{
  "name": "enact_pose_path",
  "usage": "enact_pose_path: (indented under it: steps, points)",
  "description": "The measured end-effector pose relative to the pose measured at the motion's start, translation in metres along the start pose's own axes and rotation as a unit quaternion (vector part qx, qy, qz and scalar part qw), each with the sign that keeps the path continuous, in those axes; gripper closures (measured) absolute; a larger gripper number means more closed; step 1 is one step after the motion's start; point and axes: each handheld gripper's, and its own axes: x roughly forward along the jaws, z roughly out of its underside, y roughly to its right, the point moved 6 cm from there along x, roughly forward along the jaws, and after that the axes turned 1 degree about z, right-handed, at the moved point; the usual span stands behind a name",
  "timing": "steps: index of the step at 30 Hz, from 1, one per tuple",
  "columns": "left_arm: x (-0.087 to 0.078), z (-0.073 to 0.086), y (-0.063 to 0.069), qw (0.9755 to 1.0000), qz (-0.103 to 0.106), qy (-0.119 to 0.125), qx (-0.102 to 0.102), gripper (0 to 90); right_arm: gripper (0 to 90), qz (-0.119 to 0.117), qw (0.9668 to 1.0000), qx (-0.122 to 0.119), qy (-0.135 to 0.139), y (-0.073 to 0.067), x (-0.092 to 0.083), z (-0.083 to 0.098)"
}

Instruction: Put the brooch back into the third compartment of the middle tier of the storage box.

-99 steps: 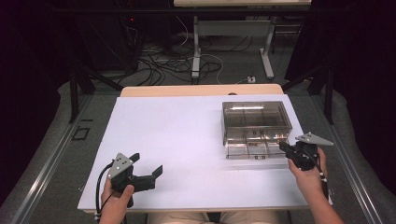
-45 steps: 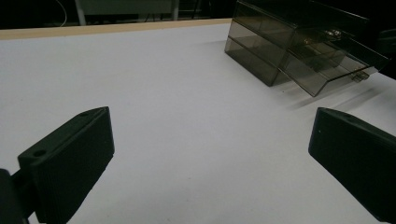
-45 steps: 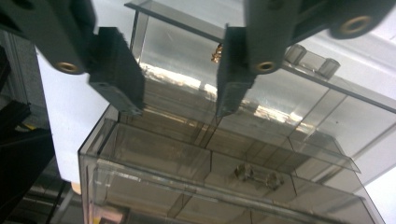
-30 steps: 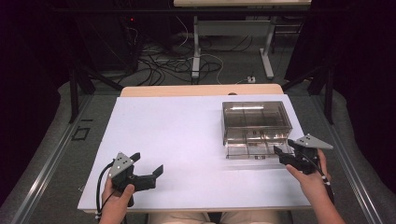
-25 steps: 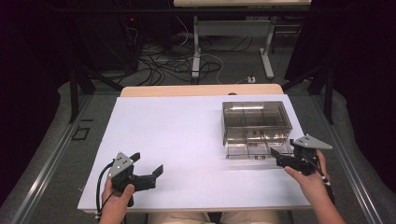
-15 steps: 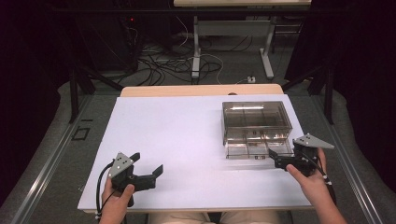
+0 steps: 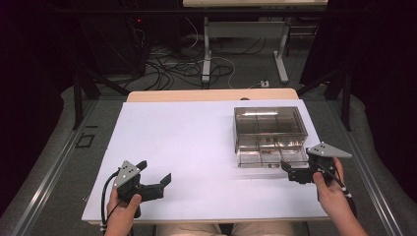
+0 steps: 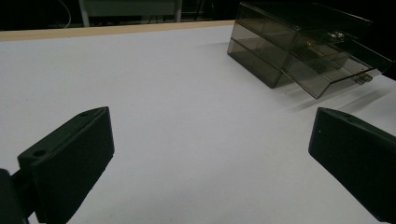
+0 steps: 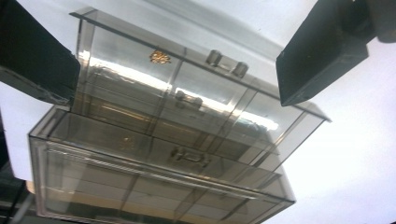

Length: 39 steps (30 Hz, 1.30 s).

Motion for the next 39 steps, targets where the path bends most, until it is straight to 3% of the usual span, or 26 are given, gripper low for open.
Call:
enact_pose_path:
  steps: [17, 26, 39]
  points:
    - [0.001, 0.001, 0.001, 0.9999, -0.007, -0.007, 0.011, 0.3, 0.0, -0.033, 0.9991, -0.027, -0.004, -0.035, -0.006, 0.002]
    - [0.003, 0.002, 0.004, 0.9999, 0.000, -0.010, 0.008, 0.3, 0.0, -0.049, 0.9979, -0.041, -0.013, -0.052, 0.006, 0.012]
    - [0.003, 0.002, 0.004, 0.9999, 0.005, -0.012, 0.009, 0.4, 0.0, -0.075, 0.9961, -0.042, -0.019, -0.074, 0.020, 0.020]
